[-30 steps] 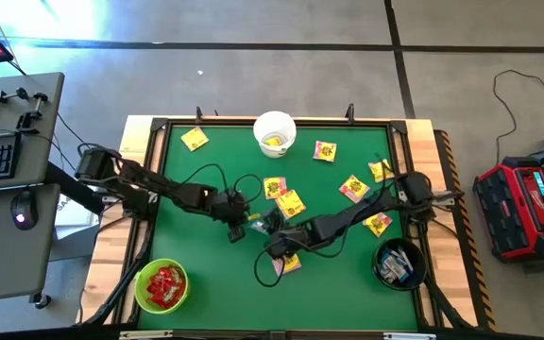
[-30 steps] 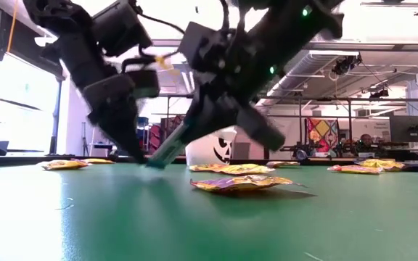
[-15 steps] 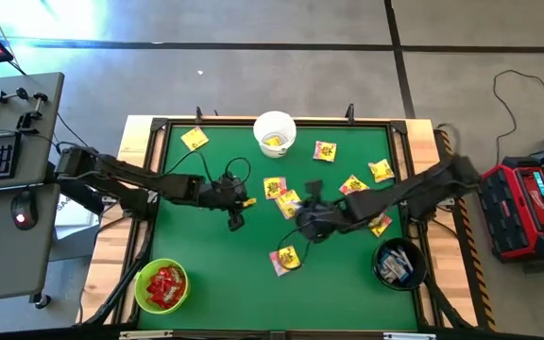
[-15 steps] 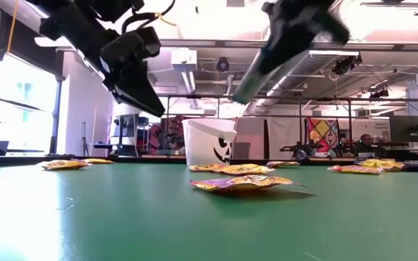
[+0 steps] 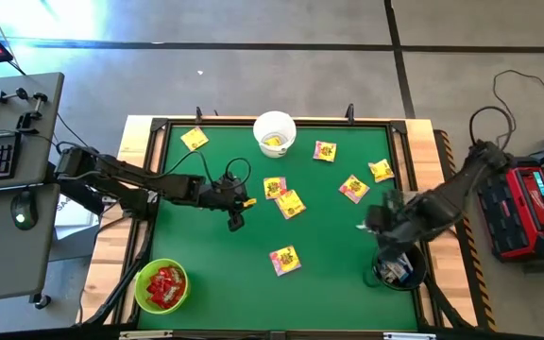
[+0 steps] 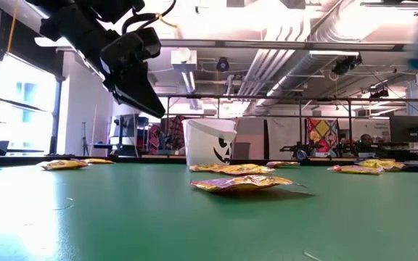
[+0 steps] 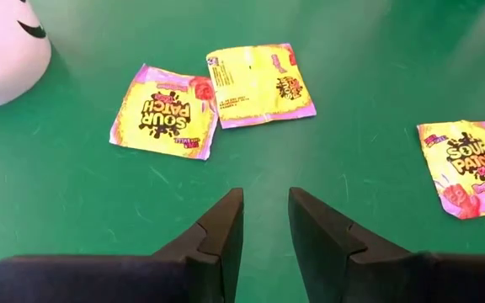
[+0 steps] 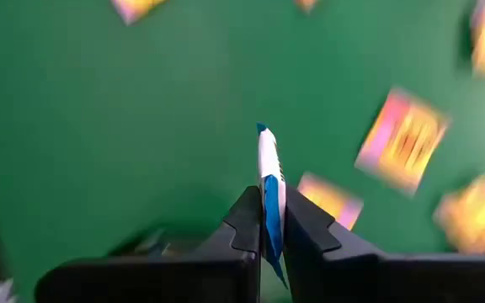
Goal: Sort candy by brand, put in halloween buckets
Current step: Put the white candy into the black bucket
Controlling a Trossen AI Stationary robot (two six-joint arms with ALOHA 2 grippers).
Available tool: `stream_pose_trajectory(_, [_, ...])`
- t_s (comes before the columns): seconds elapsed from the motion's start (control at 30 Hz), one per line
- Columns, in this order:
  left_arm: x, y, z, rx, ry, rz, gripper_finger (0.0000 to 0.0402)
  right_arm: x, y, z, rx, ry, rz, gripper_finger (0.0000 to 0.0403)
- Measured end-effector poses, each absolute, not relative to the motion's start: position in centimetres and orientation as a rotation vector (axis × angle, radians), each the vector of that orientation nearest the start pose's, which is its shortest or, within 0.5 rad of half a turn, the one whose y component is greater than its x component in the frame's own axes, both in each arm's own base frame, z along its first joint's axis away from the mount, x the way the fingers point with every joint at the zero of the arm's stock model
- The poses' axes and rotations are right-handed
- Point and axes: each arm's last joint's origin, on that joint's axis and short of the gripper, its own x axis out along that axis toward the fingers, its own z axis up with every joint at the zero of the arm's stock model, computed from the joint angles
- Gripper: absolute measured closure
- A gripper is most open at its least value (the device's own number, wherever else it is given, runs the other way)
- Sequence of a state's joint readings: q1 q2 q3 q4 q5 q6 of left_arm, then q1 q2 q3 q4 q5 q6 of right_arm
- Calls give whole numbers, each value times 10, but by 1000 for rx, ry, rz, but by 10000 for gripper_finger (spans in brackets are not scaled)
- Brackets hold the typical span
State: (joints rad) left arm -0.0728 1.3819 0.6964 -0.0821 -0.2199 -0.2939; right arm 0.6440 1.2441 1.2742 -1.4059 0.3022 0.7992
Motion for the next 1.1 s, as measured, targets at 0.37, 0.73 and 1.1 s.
stream_pose_trajectory(0.37, [267, -13, 187, -179, 731, 251, 312, 104, 149, 326, 398, 1460, -317, 392])
stream_pose_trajectory(0.73, [267, -13, 188, -178, 731, 250, 312, 99, 163, 255, 346, 1571, -269, 392])
stream_pose_trajectory(1.1, [267, -13, 188, -161, 730, 238, 312, 102, 163, 238, 405, 1576, -288, 302])
